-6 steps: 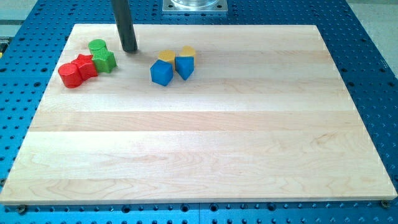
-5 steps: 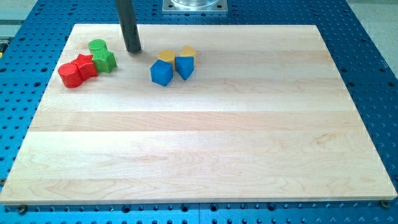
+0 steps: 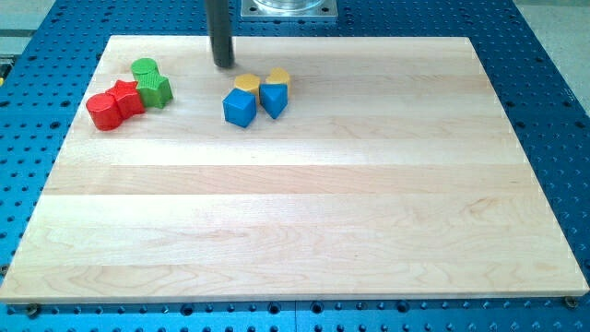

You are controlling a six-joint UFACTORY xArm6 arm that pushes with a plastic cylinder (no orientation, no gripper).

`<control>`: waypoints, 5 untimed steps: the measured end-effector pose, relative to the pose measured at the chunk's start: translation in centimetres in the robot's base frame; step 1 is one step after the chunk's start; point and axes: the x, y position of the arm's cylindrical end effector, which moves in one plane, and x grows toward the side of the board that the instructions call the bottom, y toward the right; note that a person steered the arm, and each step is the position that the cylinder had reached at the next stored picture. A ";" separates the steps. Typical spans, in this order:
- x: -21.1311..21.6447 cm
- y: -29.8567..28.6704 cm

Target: Place the green circle top right to the green star

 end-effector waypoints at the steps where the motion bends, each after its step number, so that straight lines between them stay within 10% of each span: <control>1: -0.6 -5.6; 3: 3.5 -13.0; 5: 5.2 -8.3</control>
